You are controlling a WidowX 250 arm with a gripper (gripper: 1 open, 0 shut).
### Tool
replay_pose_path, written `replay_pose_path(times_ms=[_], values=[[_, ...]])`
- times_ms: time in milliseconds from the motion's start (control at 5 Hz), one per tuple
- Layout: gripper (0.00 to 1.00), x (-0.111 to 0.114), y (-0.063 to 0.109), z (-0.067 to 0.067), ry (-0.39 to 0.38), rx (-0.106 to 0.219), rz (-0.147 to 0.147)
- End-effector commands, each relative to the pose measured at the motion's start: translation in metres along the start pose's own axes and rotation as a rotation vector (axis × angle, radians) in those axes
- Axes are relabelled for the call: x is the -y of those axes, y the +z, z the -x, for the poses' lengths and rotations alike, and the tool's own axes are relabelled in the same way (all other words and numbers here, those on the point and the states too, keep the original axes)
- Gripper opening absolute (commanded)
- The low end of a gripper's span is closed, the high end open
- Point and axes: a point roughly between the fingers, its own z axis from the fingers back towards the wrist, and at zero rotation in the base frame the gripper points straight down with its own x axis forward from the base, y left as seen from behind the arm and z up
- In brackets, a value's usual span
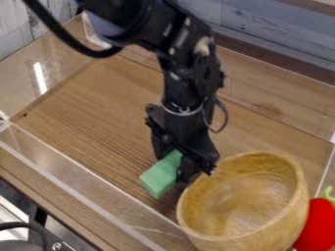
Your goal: Put the green block in the brown bowl
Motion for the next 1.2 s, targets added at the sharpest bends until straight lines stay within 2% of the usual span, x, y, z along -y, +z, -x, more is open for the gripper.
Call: replay_pose_path(times_ms=[0, 200, 600, 1000], values=[[0.0, 0.008, 0.017, -0.011, -0.025, 0.045, -0.002], [0.0, 0.011, 0.024, -0.012, -0.046, 0.046, 0.001], [0.0, 0.023, 0.017, -0.004, 0.037, 0.044, -0.011], [0.0, 0.025, 0.019, -0.005, -0.17, 0.053, 0.02]])
